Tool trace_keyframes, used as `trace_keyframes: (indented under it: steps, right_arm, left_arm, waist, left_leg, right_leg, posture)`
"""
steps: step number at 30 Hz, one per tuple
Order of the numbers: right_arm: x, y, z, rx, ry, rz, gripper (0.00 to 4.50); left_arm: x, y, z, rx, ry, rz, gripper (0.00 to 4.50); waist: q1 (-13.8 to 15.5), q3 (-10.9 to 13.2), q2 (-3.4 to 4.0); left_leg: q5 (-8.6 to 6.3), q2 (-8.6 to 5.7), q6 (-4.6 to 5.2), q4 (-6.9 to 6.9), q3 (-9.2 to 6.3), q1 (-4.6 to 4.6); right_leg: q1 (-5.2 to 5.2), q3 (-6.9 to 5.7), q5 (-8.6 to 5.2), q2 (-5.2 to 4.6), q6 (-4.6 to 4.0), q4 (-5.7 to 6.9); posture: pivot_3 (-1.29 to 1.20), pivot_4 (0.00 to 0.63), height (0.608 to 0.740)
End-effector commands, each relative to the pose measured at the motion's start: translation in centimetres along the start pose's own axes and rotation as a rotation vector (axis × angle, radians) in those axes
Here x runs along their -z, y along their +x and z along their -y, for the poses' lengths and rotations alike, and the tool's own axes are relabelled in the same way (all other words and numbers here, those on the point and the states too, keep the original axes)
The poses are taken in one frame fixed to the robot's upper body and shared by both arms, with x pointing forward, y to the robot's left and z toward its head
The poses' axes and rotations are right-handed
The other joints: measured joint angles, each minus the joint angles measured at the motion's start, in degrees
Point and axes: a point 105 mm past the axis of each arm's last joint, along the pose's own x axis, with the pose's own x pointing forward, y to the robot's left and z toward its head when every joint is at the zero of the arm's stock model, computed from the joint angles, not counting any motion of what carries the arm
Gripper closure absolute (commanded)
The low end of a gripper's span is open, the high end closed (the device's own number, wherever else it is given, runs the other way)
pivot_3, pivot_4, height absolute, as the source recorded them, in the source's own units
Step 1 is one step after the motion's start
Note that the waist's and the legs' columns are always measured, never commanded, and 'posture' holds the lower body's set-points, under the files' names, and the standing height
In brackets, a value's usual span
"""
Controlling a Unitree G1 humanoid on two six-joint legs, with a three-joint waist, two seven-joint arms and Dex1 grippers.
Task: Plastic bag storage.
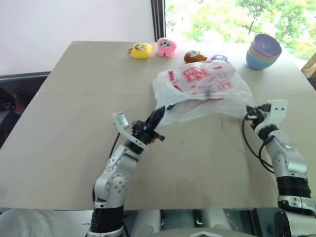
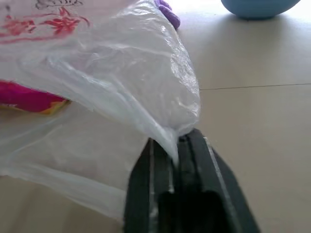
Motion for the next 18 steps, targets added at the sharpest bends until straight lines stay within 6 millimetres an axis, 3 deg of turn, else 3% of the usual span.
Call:
trace_keyframes:
  steps: [1, 3, 7, 11, 15, 18]
  right_arm:
    - [-4.5, -0.4, -1.8, -0.126, 0.104, 0.113, 4.46]
    - [-7.7, -0.3, -3.3, -0.217, 0.269, 0.164, 4.46]
    - [-13.9, 0.3, -5.7, -0.342, 0.455, 0.254, 4.46]
    - [-21.4, 1.2, -5.1, -0.338, 0.598, 0.446, 4.46]
    - [-25.0, 1.5, -5.4, -0.382, 0.626, 0.529, 4.46]
    - [-26.4, 1.8, -5.9, -0.413, 0.588, 0.559, 4.46]
  left_arm:
    - [-2.4, 0.8, -1.1, -0.036, 0.067, 0.027, 4.50]
    - [-4.8, 2.3, -2.0, -0.068, 0.123, 0.057, 4.50]
    - [-10.5, 5.6, -1.5, -0.042, 0.185, 0.152, 4.50]
    - [-17.5, 9.0, -0.8, -0.008, 0.252, 0.262, 4.50]
    - [-22.1, 10.6, -1.2, -0.025, 0.306, 0.329, 4.50]
    - [-24.8, 11.5, -0.8, -0.026, 0.349, 0.377, 4.50]
  waist:
    - [0.00, 0.00, 0.00]
    - [0.02, 0.03, -0.01]
    - [-0.06, 0.11, -0.03]
    - [-0.04, 0.15, -0.04]
    - [-0.13, 0.15, -0.04]
    - [-0.15, 0.17, -0.03]
  left_leg:
    - [0.00, 0.00, 0.00, 0.00, 0.00, 0.00]
    - [0.00, 0.01, 0.00, 0.01, -0.01, -0.02]
    - [0.03, -0.01, -0.02, 0.11, -0.08, -0.03]
    - [0.07, -0.04, -0.09, 0.08, -0.15, -0.19]
    - [0.07, -0.05, -0.10, -0.25, -0.04, -0.28]
    - [0.06, -0.05, -0.12, -0.27, 0.12, -0.55]
  right_leg:
    - [0.00, 0.00, 0.00, 0.00, 0.00, 0.00]
    - [-0.01, -0.01, 0.00, 0.00, 0.00, 0.02]
    - [-0.03, -0.04, 0.02, 0.00, -0.01, 0.21]
    - [-0.15, -0.14, 0.01, 0.02, -0.02, 0.18]
    - [-0.15, -0.19, 0.01, 0.01, 0.00, 0.00]
    - [-0.34, -0.40, 0.00, -0.08, 0.03, -0.06]
  posture:
    - [0.00, 0.150, 0.740]
    - [0.00, 0.150, 0.740]
    - [0.00, 0.150, 0.740]
    - [0.00, 0.150, 0.740]
    - [0.00, 0.150, 0.740]
    - [0.00, 0.150, 0.740]
